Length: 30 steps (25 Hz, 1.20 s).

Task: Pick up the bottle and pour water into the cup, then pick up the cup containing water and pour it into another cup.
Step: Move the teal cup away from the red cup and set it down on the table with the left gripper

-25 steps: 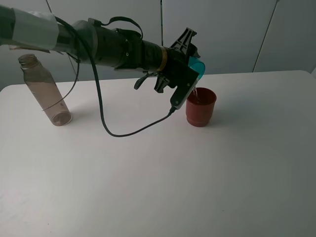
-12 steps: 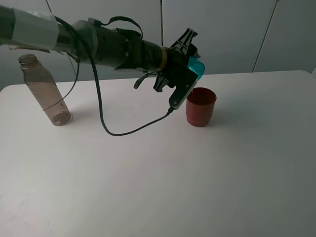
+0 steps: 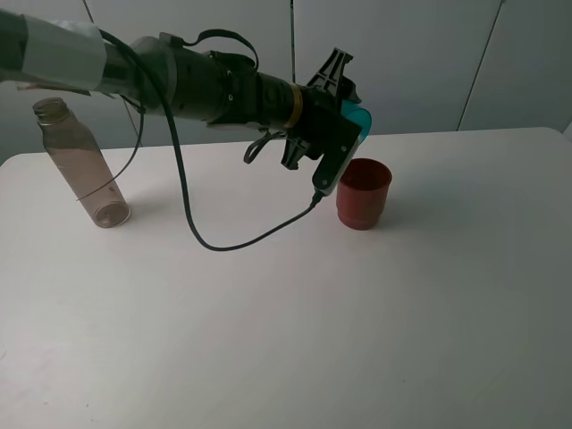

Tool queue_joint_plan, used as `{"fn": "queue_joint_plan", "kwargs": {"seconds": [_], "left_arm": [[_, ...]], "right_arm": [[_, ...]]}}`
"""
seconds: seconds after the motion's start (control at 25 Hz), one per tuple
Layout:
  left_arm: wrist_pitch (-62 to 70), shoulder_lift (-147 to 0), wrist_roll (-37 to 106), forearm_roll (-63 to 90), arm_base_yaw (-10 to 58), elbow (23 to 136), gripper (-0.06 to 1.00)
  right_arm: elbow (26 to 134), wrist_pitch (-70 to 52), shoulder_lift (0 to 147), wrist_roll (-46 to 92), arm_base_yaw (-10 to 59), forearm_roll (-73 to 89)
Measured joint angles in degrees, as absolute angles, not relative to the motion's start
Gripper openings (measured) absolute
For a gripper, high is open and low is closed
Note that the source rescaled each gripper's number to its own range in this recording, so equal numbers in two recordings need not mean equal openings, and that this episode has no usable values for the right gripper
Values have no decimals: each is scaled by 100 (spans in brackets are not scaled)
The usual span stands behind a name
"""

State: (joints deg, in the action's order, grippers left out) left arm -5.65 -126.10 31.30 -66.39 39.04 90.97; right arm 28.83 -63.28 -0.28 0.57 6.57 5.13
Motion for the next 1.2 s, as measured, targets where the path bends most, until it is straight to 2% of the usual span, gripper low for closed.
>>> {"fn": "queue_joint_plan", "kwargs": {"seconds": [0.12,0.32,0.52,1.2], "left_arm": [[-538,-12610,2701,-6164,3904,9097,8],[-432,-12610,1847,-4440,3904,9097,8],[-332,-12610,1568,-3123,3904,9097,8],[-742,-12610,-579,-1381,3261,9097,8]], "right_arm": [[2883,-6328,-28,57,657,513],[2883,-6328,-28,57,657,513],[2883,-6328,-28,57,657,513],[2883,-6328,-28,57,657,513]]}}
